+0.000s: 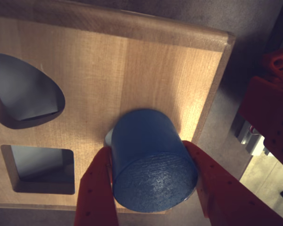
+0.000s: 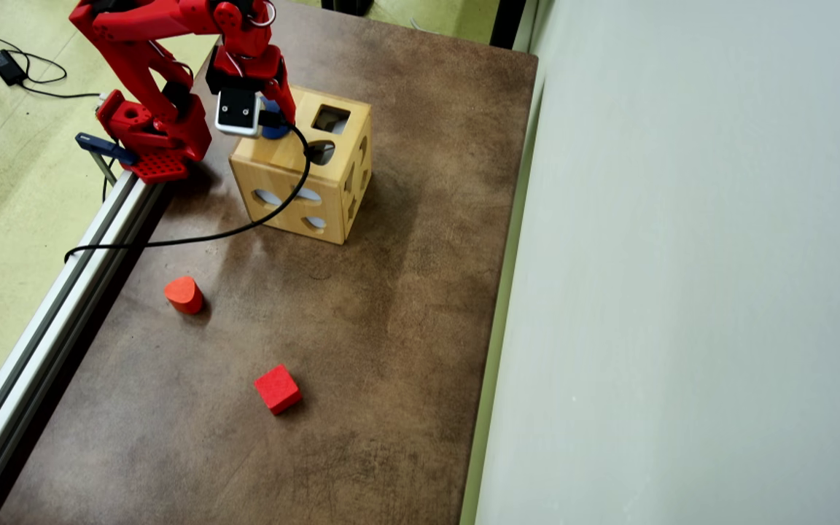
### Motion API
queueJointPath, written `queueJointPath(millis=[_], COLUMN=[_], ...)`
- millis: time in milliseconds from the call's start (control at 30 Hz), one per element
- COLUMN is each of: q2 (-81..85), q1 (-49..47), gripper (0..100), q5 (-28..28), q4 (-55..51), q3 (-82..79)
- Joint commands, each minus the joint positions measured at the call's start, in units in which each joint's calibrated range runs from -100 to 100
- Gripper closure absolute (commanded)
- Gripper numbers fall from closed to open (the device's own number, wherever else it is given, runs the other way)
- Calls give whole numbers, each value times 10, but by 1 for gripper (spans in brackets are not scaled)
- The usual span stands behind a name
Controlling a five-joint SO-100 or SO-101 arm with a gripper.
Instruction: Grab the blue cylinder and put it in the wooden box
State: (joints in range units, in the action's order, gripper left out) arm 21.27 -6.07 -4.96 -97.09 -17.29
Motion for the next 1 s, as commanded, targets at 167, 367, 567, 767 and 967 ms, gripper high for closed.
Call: queueJointPath(millis=[167, 367, 567, 767, 967], q2=[-39, -39, -39, -31, -31], q1=[-6, -37, -48, -42, -41], gripper=[98, 98, 98, 98, 98], q5=[-3, -3, -2, -2, -3], q4=[4, 4, 4, 1, -3], q3=[8, 19, 19, 10, 9])
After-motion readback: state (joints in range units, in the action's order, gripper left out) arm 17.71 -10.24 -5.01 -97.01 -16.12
